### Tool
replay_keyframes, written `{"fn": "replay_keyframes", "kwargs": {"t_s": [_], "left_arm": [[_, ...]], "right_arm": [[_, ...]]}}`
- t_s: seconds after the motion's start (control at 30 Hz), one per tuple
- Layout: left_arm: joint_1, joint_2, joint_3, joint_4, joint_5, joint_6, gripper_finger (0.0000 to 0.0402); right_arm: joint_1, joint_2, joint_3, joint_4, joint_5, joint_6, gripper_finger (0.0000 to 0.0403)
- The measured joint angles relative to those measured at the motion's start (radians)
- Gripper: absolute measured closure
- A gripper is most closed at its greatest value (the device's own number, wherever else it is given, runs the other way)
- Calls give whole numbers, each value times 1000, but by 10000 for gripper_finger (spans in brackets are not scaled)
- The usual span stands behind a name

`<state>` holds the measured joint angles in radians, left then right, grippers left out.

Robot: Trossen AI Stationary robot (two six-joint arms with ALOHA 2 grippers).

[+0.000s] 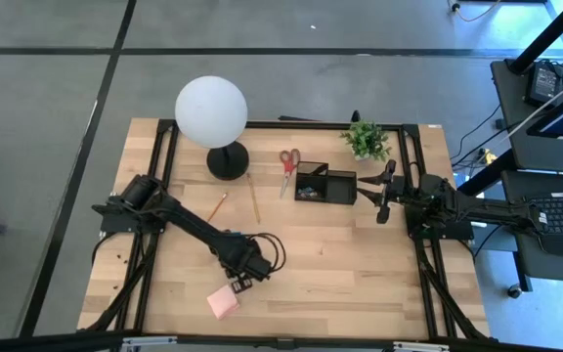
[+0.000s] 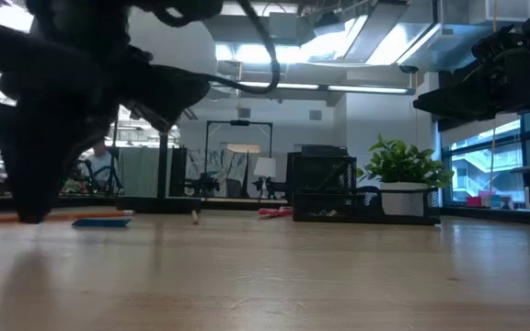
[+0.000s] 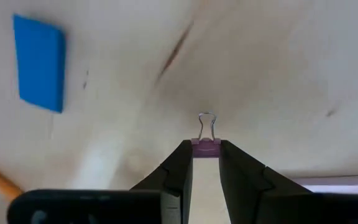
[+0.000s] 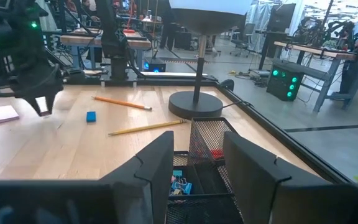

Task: Pick and place office supplies into organizer
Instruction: Put the pink clip binder into the black desk organizer

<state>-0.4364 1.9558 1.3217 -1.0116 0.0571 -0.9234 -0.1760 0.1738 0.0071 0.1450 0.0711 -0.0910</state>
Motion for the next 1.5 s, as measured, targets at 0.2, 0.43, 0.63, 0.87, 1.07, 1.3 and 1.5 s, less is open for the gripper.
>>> {"fn": "replay_keyframes", "kwargs": {"t_s": [0.2,0.43,0.63,0.87,1.07,1.3,1.5], "left_arm": [[37,-1,61,4,-58,50,338],[107,-2,121,12,-193,162,338],[222,-3,149,87,-359,294,338],[361,-4,149,434,-346,467,338],[451,-4,149,724,-330,584,338],[508,24,151,810,-294,609,338],[513,65,146,809,-289,648,338]], "right_arm": [[0,0,0,0,0,0,258],[0,0,0,14,0,0,258],[0,0,0,16,0,0,258],[0,0,0,16,0,7,258],[0,0,0,16,0,7,258],[0,0,0,15,-1,7,258],[0,0,0,9,0,7,258]]}}
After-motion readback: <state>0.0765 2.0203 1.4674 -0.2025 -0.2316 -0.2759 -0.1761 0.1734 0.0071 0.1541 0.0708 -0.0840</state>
